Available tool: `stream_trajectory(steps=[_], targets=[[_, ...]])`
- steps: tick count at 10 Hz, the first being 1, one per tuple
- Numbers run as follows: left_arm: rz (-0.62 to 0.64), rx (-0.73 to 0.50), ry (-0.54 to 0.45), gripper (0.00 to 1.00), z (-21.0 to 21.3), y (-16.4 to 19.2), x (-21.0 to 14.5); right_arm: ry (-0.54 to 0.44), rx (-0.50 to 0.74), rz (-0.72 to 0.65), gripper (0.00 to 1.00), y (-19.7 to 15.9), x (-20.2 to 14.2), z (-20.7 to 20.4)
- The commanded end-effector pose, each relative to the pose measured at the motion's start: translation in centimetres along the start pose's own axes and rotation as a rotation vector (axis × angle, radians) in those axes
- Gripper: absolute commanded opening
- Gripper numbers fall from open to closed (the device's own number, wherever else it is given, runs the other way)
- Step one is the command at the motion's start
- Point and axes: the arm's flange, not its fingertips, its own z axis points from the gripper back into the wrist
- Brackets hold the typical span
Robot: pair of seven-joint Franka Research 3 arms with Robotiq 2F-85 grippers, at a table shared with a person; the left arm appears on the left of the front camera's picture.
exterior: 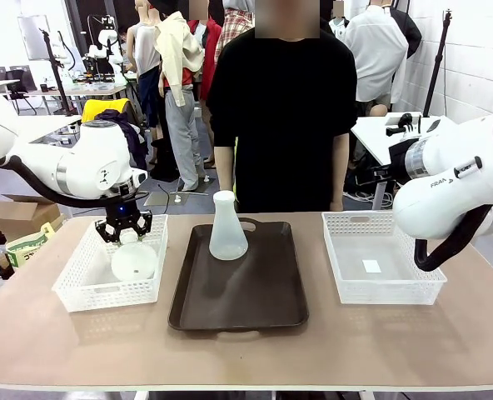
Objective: Prepare the laboratory tools.
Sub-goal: Pick up the Big flask that the person points to.
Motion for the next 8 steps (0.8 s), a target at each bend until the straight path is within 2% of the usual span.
stream_trajectory(steps=[1,2,3,8], targets=[[-0.012,0.025,0.008,0.00,-0.12,-0.36,0.40,-0.030,-0.001,0.004,1.00,0.03,-0.08,-0.02],[0.002,0.048,0.013,0.00,-0.27,-0.40,0.34,-0.030,-0.001,0.004,1.00,0.03,-0.08,-0.02],[0.000,0.002,0.002,0.00,0.00,-0.04,0.02,-0.030,-0.001,0.004,1.00,0.03,-0.08,-0.02],[0.000,0.002,0.002,0.00,0.00,-0.04,0.02,-0.030,-0.001,0.004,1.00,0.03,-0.08,-0.02]])
